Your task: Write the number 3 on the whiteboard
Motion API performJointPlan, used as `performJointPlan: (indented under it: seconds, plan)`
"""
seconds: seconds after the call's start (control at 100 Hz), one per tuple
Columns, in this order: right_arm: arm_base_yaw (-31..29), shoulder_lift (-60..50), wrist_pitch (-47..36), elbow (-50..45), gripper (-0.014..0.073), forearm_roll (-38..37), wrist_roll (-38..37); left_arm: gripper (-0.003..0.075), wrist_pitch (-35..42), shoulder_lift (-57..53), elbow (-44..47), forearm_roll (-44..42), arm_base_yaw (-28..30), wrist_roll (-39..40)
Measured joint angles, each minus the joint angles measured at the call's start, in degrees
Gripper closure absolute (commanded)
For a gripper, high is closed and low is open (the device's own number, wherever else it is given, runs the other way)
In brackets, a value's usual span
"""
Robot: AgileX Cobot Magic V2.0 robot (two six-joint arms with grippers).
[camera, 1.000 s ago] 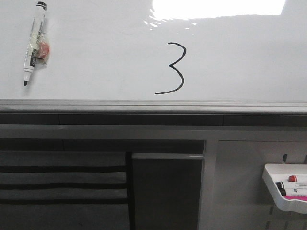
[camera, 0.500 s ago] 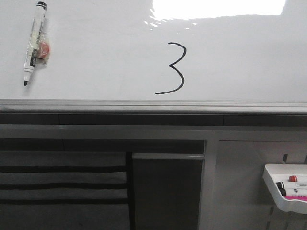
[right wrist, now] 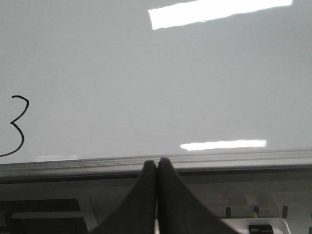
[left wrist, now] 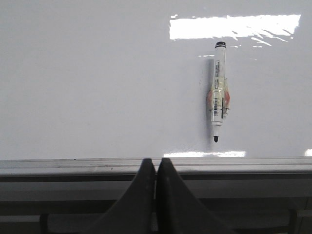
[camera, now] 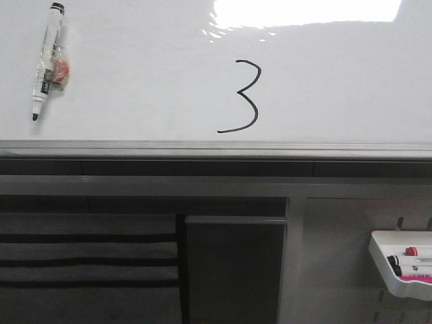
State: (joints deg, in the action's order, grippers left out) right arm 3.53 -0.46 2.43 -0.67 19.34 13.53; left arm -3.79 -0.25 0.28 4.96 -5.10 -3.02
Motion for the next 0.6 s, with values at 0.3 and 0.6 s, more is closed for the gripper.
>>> performJointPlan:
  seconds: [0.3, 0.6]
  plan:
    - [-0.11, -0.04, -0.70, 0.01, 0.0662, 0.10, 0.00, 0.0741, 0.00, 0.00, 0.00, 0.00, 0.00, 0.00]
    - [-0.11, -0.04, -2.86, 0.01, 0.0662, -16.42, -15.01, 0.0741, 0.00, 0.00, 0.00, 0.00, 0.00, 0.00]
